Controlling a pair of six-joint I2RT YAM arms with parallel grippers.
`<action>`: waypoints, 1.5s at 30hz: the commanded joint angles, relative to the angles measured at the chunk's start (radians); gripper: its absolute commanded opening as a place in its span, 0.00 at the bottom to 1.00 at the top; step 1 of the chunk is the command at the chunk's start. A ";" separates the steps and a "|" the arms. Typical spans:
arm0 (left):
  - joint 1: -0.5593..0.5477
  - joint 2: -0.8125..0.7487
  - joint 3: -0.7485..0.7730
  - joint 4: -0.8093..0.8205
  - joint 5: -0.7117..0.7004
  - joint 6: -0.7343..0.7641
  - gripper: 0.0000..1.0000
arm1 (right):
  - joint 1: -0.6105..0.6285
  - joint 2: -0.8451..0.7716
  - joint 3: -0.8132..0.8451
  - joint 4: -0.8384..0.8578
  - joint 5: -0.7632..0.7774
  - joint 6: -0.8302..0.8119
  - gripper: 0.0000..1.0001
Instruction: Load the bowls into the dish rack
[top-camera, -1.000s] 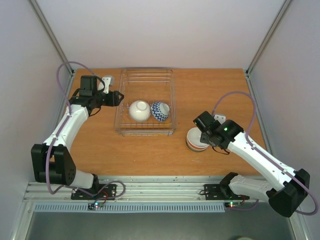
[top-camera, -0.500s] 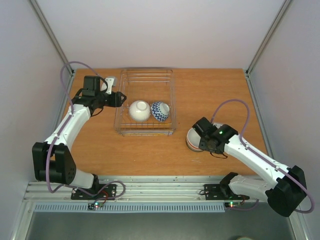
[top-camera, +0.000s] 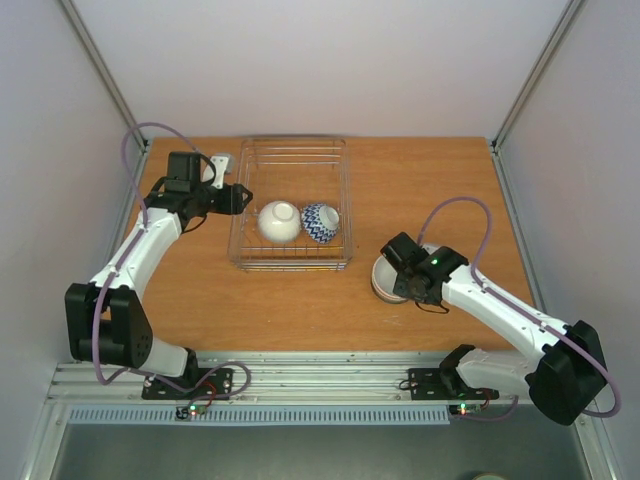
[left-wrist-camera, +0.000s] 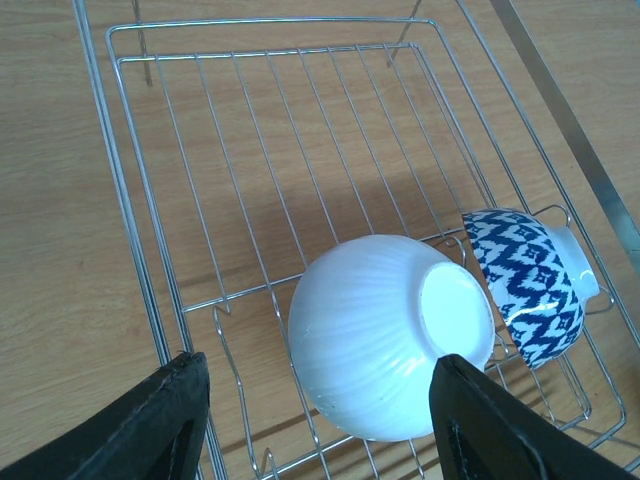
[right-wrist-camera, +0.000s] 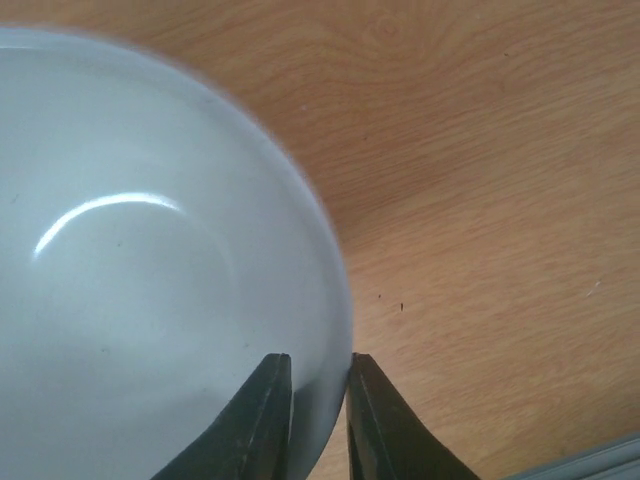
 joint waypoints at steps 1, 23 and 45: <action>-0.007 0.010 0.022 0.014 -0.008 0.010 0.61 | -0.008 0.001 0.000 0.016 0.008 0.010 0.13; -0.151 0.028 0.076 -0.043 -0.106 0.024 0.63 | 0.031 -0.096 0.369 -0.050 0.159 -0.213 0.01; -0.232 -0.029 0.112 -0.074 0.085 -0.009 0.76 | 0.116 0.573 0.903 0.230 0.016 -0.493 0.01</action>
